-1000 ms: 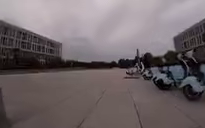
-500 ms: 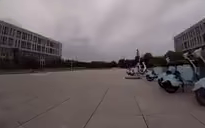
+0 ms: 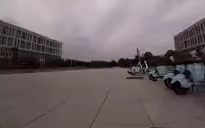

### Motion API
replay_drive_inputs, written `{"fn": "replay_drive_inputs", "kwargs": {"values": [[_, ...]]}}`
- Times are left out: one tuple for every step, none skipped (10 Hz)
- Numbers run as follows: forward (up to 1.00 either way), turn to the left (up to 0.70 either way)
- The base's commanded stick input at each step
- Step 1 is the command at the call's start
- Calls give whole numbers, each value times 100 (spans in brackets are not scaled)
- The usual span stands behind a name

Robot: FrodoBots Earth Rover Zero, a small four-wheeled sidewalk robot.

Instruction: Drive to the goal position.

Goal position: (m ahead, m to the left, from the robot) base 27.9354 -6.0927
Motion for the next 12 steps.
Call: {"fn": "replay_drive_inputs", "kwargs": {"values": [[70, 0], [70, 0], [70, 0], [70, 0], [70, 0], [70, 0], [70, 0], [70, 0], [70, 0], [70, 0], [70, 0], [70, 0]]}}
